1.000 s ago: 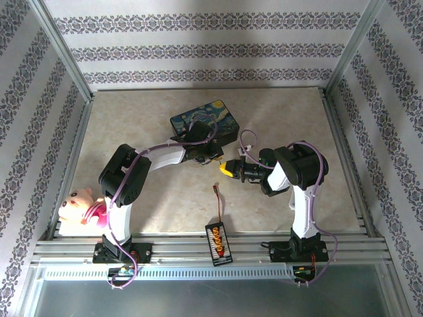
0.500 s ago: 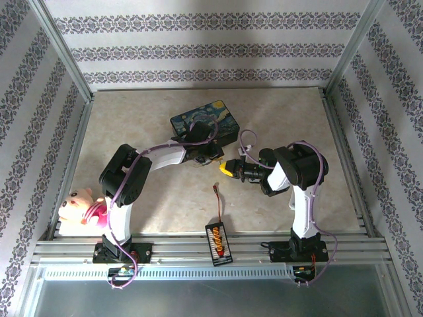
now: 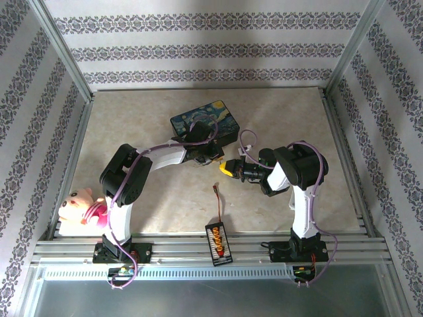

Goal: Unlock the padlock with the key

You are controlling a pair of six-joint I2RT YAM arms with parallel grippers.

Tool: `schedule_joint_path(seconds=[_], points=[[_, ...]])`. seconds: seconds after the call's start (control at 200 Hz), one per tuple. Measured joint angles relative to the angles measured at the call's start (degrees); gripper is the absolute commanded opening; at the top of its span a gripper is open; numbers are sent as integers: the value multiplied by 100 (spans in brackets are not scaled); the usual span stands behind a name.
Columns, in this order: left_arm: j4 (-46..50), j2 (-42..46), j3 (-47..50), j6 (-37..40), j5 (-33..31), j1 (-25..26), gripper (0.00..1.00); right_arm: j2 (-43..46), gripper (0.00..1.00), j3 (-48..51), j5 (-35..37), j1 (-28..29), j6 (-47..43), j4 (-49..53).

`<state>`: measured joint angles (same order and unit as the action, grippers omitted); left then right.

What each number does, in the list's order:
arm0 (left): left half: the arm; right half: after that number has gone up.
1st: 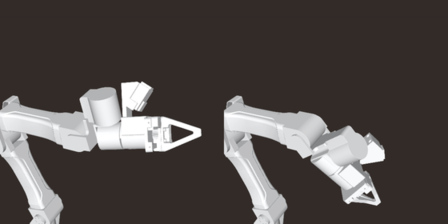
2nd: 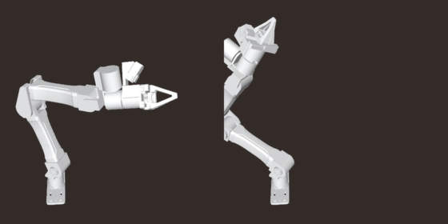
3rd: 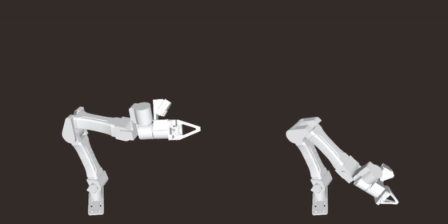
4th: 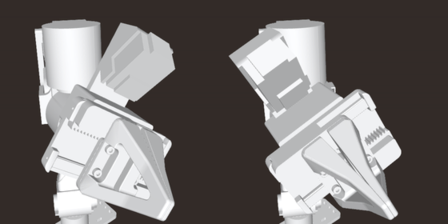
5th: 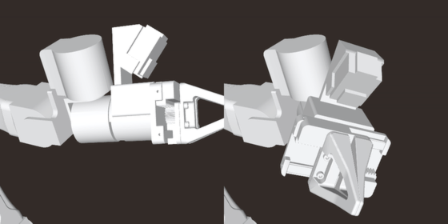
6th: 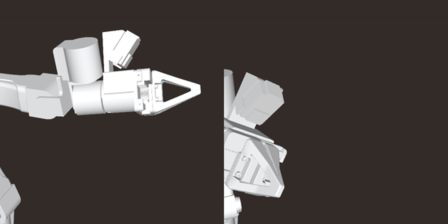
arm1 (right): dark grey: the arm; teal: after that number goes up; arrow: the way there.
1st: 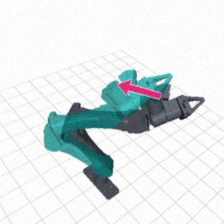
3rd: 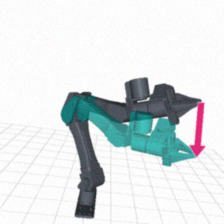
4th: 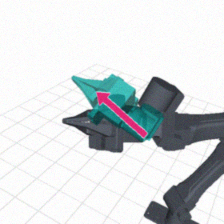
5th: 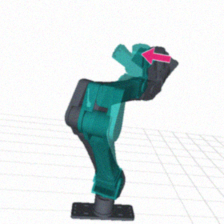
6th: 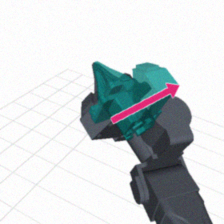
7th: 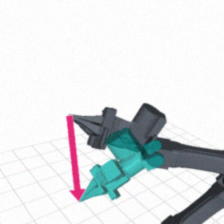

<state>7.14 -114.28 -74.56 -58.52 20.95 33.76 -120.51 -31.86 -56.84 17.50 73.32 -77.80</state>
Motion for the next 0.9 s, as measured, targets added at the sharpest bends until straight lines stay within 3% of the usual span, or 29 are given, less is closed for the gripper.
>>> schedule_joint_path(seconds=[0.904], points=[[-546,11,199,-131,133,-2,0,85,0,-42,-181,-201,199,133]])
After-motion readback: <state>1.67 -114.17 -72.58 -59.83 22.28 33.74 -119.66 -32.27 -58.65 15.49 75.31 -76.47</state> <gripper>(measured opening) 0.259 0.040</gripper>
